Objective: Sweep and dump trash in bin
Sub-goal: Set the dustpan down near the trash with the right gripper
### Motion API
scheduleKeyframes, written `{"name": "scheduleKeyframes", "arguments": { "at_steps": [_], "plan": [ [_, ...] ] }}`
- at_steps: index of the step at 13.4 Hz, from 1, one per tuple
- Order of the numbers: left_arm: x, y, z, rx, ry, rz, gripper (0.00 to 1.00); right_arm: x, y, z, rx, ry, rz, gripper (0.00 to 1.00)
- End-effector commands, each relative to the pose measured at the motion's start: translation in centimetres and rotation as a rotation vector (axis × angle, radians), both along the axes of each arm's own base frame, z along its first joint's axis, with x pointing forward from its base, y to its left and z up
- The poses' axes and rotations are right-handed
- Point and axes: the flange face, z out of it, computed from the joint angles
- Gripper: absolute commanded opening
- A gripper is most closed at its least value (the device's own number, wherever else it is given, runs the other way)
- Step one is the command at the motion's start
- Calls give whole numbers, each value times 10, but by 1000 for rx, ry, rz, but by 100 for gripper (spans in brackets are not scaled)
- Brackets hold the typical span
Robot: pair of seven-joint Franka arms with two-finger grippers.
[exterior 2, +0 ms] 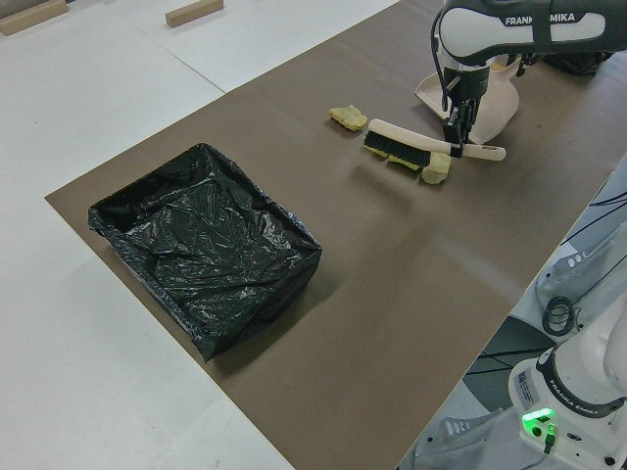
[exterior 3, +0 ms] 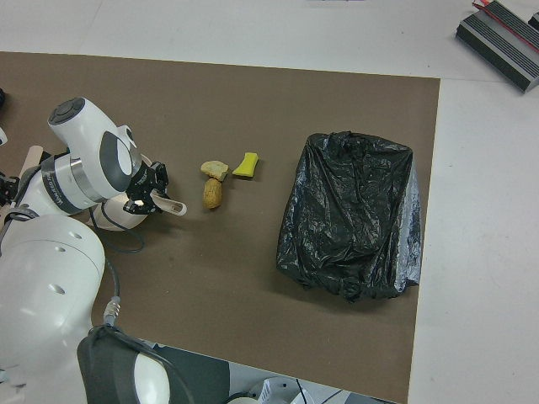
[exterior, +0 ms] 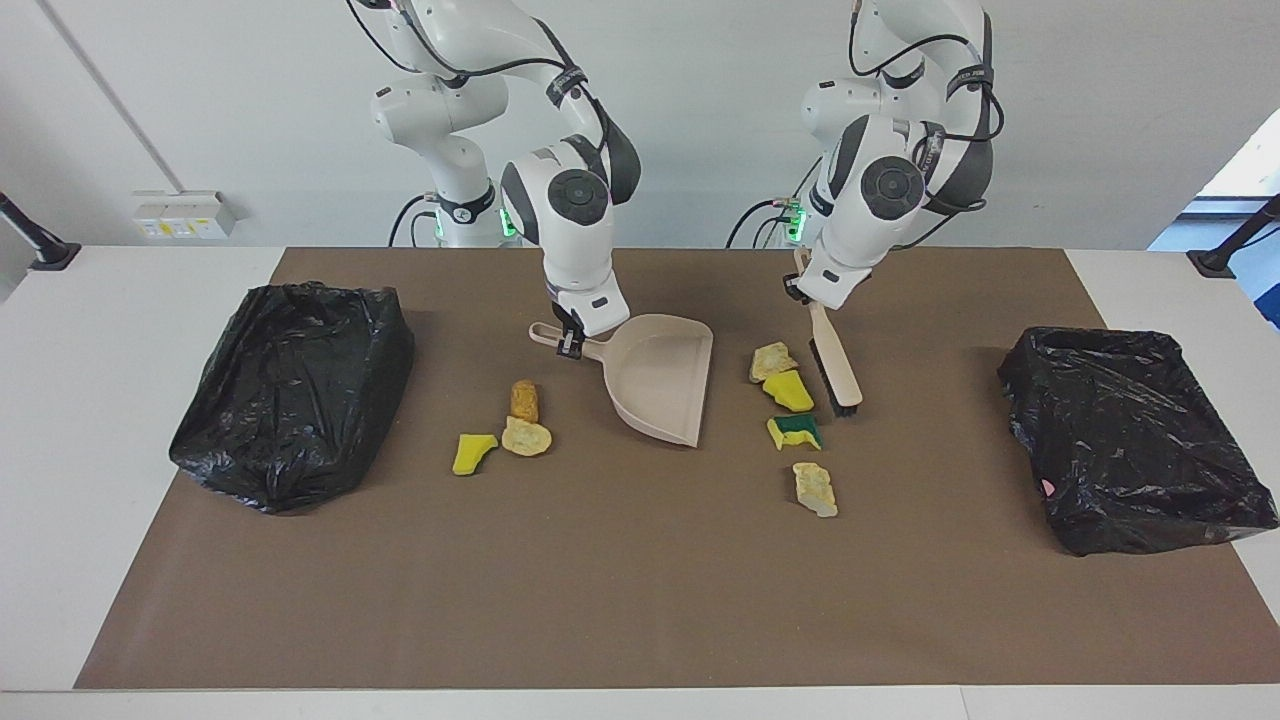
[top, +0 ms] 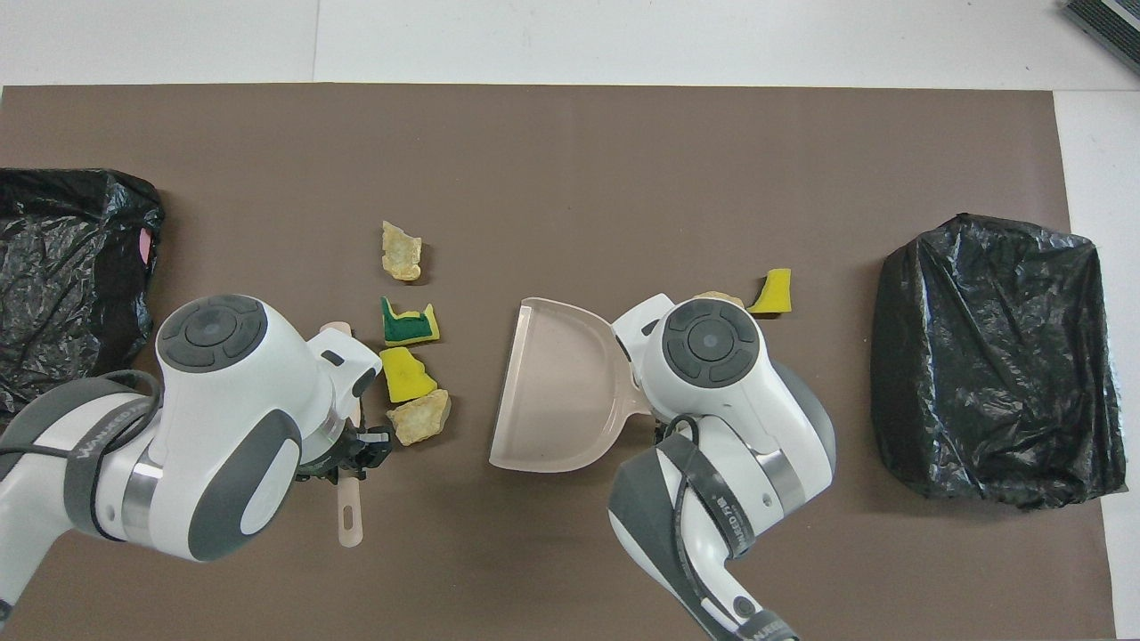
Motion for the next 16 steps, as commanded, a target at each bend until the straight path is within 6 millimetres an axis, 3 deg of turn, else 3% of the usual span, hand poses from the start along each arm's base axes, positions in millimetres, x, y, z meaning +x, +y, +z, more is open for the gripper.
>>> {"name": "scheduleKeyframes", "arguments": {
  "at_steps": [1,4,5,11,13,16],
  "plan": [
    [-29,7,-10,34,-52,16,0,-12,3,-1,-3,-20,5,0],
    [-30,1,-18,21,-81,18,0,-20,16,-3,-9,-23,-19,0],
    [-33,-12,-18,16,-103,14,0,-19,17,-3,-5,-32,-33,0],
    [-38,-25,-23,13,-116,27,0,-19,17,-5,-5,-32,-36,0],
    [-46,-36,-36,-4,-89,6,0,-18,17,-5,-5,-32,-36,0],
    [-49,-51,-36,-74,-94,-28,0,-18,17,-5,-6,-31,-36,0]
  ]
}}
